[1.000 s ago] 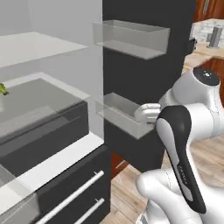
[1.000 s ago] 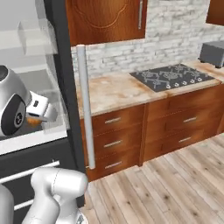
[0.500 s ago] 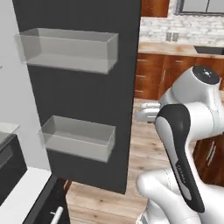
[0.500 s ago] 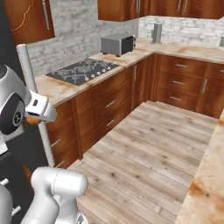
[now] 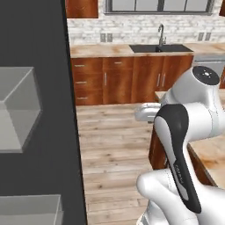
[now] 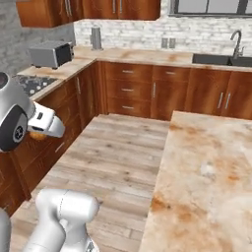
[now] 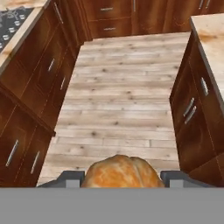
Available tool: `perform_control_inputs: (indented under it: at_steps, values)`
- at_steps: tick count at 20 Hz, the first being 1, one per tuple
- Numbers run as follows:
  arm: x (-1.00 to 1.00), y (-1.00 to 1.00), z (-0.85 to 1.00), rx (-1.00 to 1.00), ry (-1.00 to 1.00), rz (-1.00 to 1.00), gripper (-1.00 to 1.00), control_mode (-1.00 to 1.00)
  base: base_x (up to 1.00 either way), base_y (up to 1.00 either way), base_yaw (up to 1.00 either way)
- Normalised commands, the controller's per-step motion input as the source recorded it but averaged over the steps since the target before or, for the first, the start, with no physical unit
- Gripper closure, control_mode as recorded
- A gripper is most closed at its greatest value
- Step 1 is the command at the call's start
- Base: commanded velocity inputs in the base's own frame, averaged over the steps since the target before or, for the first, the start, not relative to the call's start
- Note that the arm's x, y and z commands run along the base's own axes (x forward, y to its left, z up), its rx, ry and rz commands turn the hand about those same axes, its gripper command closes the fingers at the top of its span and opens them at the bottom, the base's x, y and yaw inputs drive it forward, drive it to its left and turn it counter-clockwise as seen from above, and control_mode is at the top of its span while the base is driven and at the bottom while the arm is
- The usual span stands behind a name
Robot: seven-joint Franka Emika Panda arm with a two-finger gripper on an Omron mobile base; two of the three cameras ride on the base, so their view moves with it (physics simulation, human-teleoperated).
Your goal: Pick up the tangerine and mango from the fridge and place one fruit on each plate on the dining counter.
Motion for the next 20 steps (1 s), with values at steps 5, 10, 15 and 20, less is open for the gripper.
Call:
perform_control_inputs:
  at_steps: [5, 10, 15, 20]
  values:
    - [0.00, 0.00, 0.00, 0.00, 0.00, 0.00, 1.00, 1.00, 1.00, -0.08, -0.16]
    - [0.00, 0.00, 0.00, 0.00, 0.00, 0.00, 1.00, 1.00, 1.00, 0.11, -0.19]
    - [0.00, 0.00, 0.00, 0.00, 0.00, 0.00, 1.00, 1.00, 1.00, 0.84, -0.48]
    - [0.00, 0.00, 0.00, 0.00, 0.00, 0.00, 1.00, 1.00, 1.00, 0.90, -0.59]
